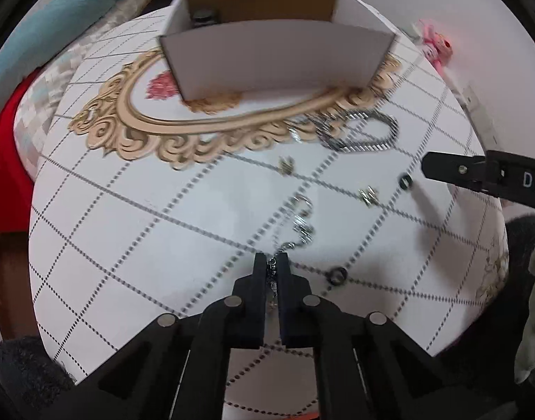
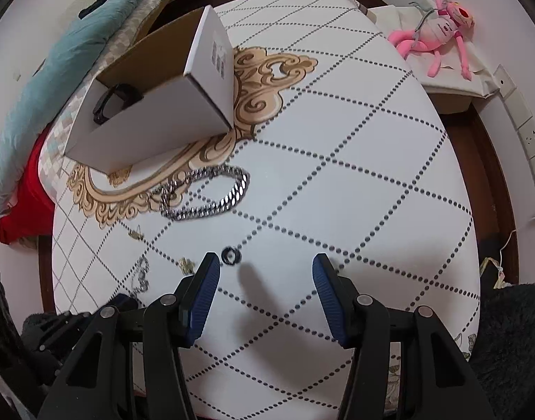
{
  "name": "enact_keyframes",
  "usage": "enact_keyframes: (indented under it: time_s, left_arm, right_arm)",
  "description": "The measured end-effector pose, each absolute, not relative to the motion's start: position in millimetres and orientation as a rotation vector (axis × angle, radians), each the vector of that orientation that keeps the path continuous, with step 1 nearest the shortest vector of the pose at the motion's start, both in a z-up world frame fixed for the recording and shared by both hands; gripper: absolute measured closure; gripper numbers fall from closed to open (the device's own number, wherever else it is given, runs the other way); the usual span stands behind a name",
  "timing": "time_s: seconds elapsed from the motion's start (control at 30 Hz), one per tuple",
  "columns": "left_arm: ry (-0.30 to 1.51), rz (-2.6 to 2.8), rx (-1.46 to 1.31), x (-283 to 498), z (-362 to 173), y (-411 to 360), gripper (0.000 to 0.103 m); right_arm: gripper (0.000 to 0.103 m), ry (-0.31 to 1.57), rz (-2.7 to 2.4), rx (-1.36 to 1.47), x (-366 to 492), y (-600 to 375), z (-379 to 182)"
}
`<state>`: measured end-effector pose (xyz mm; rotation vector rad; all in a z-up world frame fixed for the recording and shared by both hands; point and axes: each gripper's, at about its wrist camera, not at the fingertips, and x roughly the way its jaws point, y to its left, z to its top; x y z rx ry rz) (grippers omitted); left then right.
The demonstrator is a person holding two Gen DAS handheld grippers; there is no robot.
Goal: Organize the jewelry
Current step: 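Grasp the silver pendant necklace with the left tool while the right tool grasps the silver chain bracelet, then lower the necklace into the box with the left tool while the right tool releases the chain inside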
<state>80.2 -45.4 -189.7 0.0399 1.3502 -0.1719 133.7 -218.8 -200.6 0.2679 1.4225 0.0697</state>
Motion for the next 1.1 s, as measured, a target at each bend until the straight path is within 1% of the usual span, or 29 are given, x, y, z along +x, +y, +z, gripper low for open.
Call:
enact_keyframes:
  time_s: [0.27,0.4,0.5,0.53,0.57,0.6,0.7,0.8,0.93,1.1]
  left_arm:
    - [1.293,-0.103,-0.069,116,-167,-9,0.1]
    - [1.265,-0.092,-0.09,126,-156,2,0.1]
    - [1.252,-0.1,-0.102,120,-150,14,0.1]
    - [1.249,-0.103,-0.103,121,-149,13,0.1]
    - [1.248,-0.107,-0.105,121,-149,13,0.1]
    - [1.248,-0.111,-0.107,122,-149,12,0.1]
    - [1.244,-0.124,-0.113,124,-147,10,0.1]
    - [1.238,-0.144,-0.138,121,-141,6,0.1]
    - [1.216,-0.175,-0.152,119,-126,-1,0.1]
    - [1.175,-0.209,-0.17,124,-100,-8,0.1]
  right_arm:
    - [0.045,1.371,0.055,0.242,170,-208,-203]
    - [0.045,1.398,0.014,0.107,185,-188,-217]
    - [0.048,1.39,-0.007,-0.006,187,-173,-219]
    - [0.052,1.381,-0.017,-0.031,186,-170,-218]
    - [0.075,1.367,-0.013,-0.031,185,-169,-215]
    - [0.094,1.366,-0.008,-0.018,185,-170,-214]
    - [0.095,1.368,0.015,0.027,183,-174,-212]
    - [0.095,1.367,0.057,0.151,171,-186,-206]
    - [0.095,1.323,0.096,0.269,157,-201,-183]
    - [0.095,1.277,0.144,0.306,152,-207,-151]
